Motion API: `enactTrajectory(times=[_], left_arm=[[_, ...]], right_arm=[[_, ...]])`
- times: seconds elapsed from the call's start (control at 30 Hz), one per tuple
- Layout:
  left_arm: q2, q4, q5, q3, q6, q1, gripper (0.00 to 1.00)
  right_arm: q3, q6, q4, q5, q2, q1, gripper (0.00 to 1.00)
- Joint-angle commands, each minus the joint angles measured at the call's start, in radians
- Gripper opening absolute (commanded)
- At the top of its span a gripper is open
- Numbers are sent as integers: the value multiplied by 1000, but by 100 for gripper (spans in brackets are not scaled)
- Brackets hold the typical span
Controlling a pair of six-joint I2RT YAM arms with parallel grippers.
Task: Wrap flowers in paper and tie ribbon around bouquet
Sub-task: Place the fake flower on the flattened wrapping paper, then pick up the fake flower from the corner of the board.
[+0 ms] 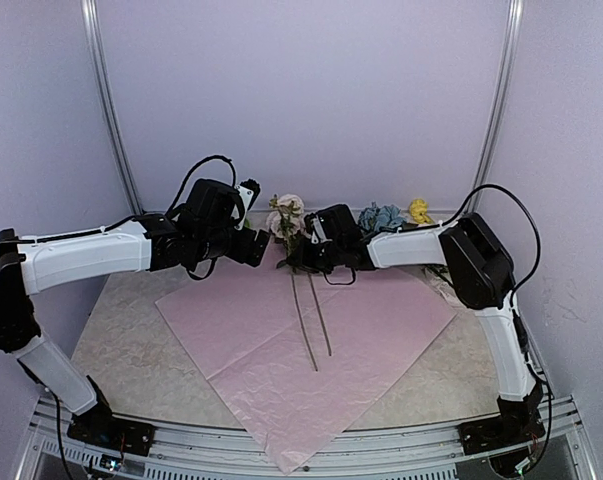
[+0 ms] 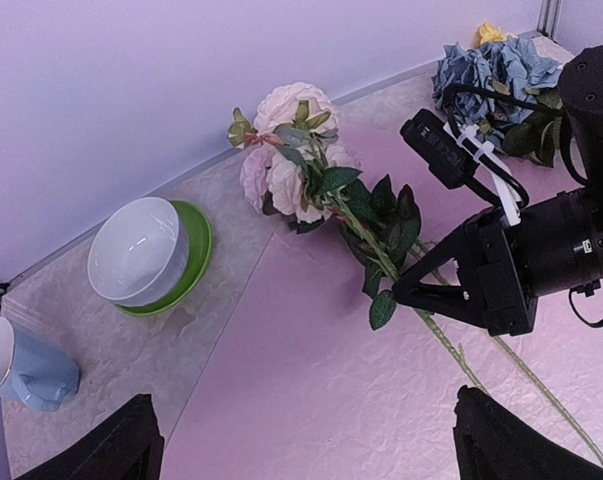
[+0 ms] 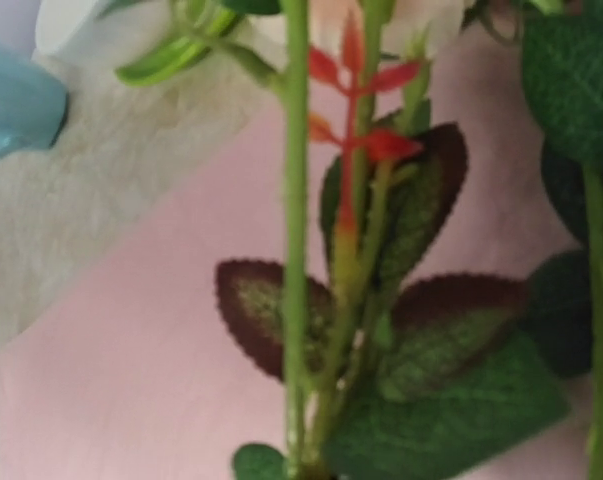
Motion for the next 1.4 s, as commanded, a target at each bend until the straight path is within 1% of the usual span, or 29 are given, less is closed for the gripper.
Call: enactTrajectory(times=[0.0, 0.07, 0.13, 0.23, 0.33, 0.43, 0.5, 0.57, 0.63, 0.7, 0.77, 0.9, 0.97, 1.13, 1.2, 1.27, 1.3, 1.37], left_arm=[[-19, -5, 2, 0, 15, -6, 99], [-19, -5, 3, 0, 15, -6, 99], [-19, -4, 3, 1, 14, -6, 99], [-19, -5, 1, 1, 16, -6, 99], [-19, -5, -2, 1, 17, -6, 99], [-21, -5, -1, 0, 17, -6, 99], [-21, -7, 4, 3, 16, -6, 99], [-21, -9, 6, 4, 15, -7, 99], [-21, -10, 5, 5, 15, -8, 99], [-21, -11, 5, 5, 15, -10, 99], [-21, -12, 10, 5, 14, -10, 99], [-18, -13, 9, 6, 15, -13, 99], [-16, -13, 5, 5, 15, -15, 99], [-9, -12, 1, 5, 18, -15, 99], [-7, -10, -2, 4, 20, -15, 99], [-6, -12, -3, 3, 20, -16, 99], [-5, -10, -4, 3, 21, -15, 99], [-1, -10, -2, 3, 21, -15, 99]], right_arm=[[48, -31, 16, 30, 7, 10, 27], [61, -77, -11, 28, -10, 9, 37], [61, -128, -34, 34, -47, 8, 41], [-9, -225, -18, 44, -155, 0, 43], [-97, -351, -11, 44, -296, -37, 41], [-130, -441, -125, 87, -411, -138, 40], [-147, -478, -231, 160, -470, -235, 41], [-170, -512, -340, 263, -518, -357, 44], [-202, -545, -429, 313, -532, -471, 53], [-226, -562, -493, 275, -523, -589, 57], [-233, -581, -545, 228, -486, -685, 58], [-220, -619, -610, 170, -385, -789, 58], [-207, -637, -622, 159, -341, -806, 57], [-127, -675, -682, 245, -227, -808, 52], [-117, -681, -686, 292, -201, -809, 47], [-111, -687, -687, 324, -183, -809, 39], [-112, -693, -686, 318, -177, -809, 36], [-116, -708, -686, 281, -160, -809, 34]])
